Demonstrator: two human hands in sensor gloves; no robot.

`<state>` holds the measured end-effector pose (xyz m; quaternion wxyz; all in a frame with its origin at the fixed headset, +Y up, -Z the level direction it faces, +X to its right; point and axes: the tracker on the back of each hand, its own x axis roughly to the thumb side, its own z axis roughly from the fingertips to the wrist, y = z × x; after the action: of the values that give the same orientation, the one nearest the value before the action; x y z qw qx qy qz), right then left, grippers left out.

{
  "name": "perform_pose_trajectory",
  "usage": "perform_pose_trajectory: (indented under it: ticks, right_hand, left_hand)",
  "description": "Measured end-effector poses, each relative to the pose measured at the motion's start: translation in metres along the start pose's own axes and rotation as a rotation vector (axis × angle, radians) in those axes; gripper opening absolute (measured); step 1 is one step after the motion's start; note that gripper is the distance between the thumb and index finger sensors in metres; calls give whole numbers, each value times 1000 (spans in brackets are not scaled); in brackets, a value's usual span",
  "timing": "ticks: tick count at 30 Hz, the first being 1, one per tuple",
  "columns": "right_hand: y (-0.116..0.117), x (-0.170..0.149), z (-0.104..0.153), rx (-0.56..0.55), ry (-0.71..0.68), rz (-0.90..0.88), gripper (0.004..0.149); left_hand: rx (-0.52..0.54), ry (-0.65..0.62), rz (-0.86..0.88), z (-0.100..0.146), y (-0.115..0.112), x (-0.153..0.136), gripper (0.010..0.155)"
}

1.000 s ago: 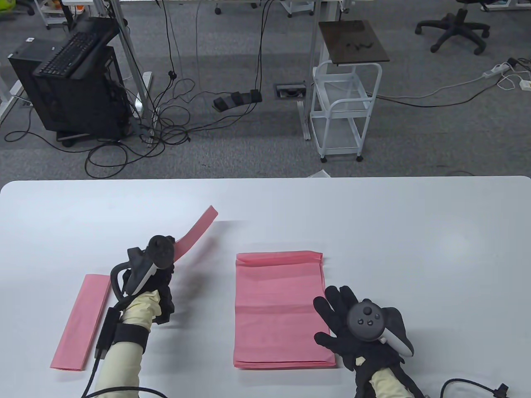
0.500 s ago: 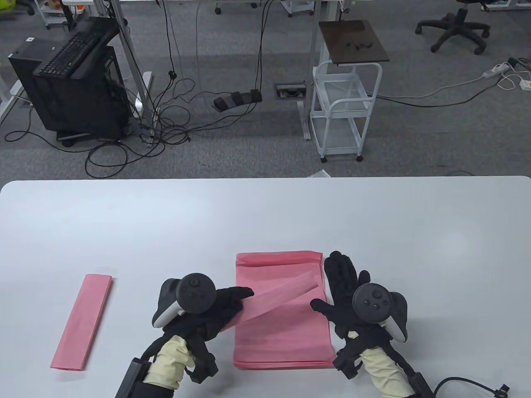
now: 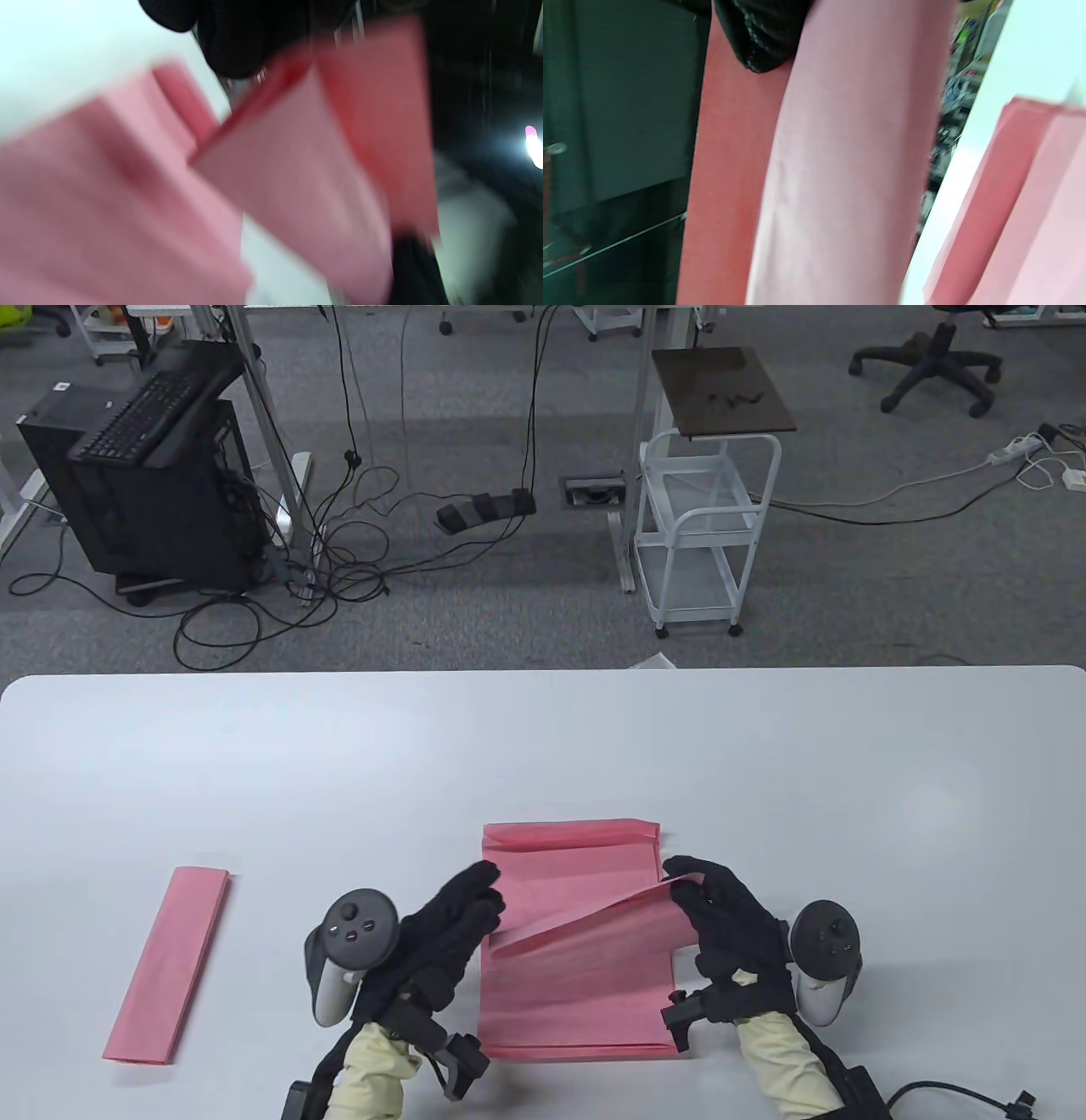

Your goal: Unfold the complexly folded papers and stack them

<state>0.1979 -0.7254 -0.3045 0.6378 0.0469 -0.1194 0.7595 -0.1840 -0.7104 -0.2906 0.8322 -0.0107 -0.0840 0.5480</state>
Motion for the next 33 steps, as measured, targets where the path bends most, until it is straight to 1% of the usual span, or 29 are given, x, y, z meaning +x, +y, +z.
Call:
perform_pose_trajectory:
  ticks: [1, 2, 3, 5, 7, 9, 11, 12, 13, 14, 15, 16, 18, 20, 21, 22, 23, 24, 26, 28, 29, 30, 32, 33]
  right_hand:
    - [-3, -2, 1, -36, 31, -4, 37]
    - [-4, -4, 1, -61, 46, -7, 37]
    - [-5, -6, 2, -80, 59, -10, 37]
    - [-3, -7, 3, -66, 61, -9, 37]
    - [2, -6, 4, -22, 35, -7, 37]
    - [7, -5, 5, 13, 13, -22, 38]
    - [9, -4, 5, 9, 11, -25, 38]
    - [8, -5, 5, 4, 15, -24, 38]
    - [8, -6, 4, 13, 17, -23, 38]
    - [9, -8, 4, 45, 18, -20, 38]
    - [10, -9, 4, 51, 24, -16, 38]
    - [11, -10, 5, 43, 38, -23, 38]
    - [13, -12, 5, 69, 51, -52, 38]
    - [14, -13, 4, 73, 62, -55, 38]
    - [14, -14, 4, 78, 64, -50, 38]
    - [15, -14, 3, 83, 62, -47, 38]
    - [16, -14, 3, 91, 59, -45, 38]
    - [17, -13, 3, 98, 59, -48, 38]
    - [18, -12, 3, 120, 55, -60, 38]
    - [19, -11, 1, 129, 61, -64, 38]
    - [18, -11, 0, 134, 65, -67, 39]
    - [17, -10, -2, 142, 71, -71, 39]
    - [14, -8, -7, 132, 82, -77, 39]
    - [11, -7, -12, 110, 107, -88, 39]
  left_hand:
    - [0, 9, -48, 1, 7, -1, 61]
    - [-49, 20, -82, 0, 9, -1, 62]
    - [-163, 49, -96, -2, 7, -2, 67]
    - [-291, 112, -36, -4, -8, -7, 78]
    - [-323, 162, 59, -6, -27, -13, 81]
    - [-313, 226, 150, -8, -39, -20, 79]
    - [-311, 250, 150, -7, -40, -25, 66]
    - [-259, 236, 116, -6, -37, -27, 53]
    - [-214, 221, 96, -6, -35, -28, 42]
    - [-154, 210, 91, -6, -33, -28, 40]
    - [-136, 198, 96, -6, -33, -28, 39]
    - [-117, 185, 101, -5, -32, -27, 39]
    - [-96, 183, 101, -4, -32, -27, 40]
    - [-124, 186, 114, -3, -33, -29, 43]
    - [-132, 188, 141, -2, -33, -30, 49]
    - [-132, 193, 155, -2, -33, -30, 59]
    - [-130, 196, 174, -1, -34, -31, 65]
    - [-112, 211, 178, 0, -34, -32, 67]
    - [-75, 242, 174, 1, -34, -32, 59]
    - [-105, 257, 169, 1, -34, -31, 44]
    - [-104, 262, 161, 1, -34, -31, 41]
    - [-92, 264, 165, 0, -34, -30, 42]
    - [-111, 257, 183, 0, -35, -30, 57]
    - [-150, 257, 184, 0, -34, -30, 65]
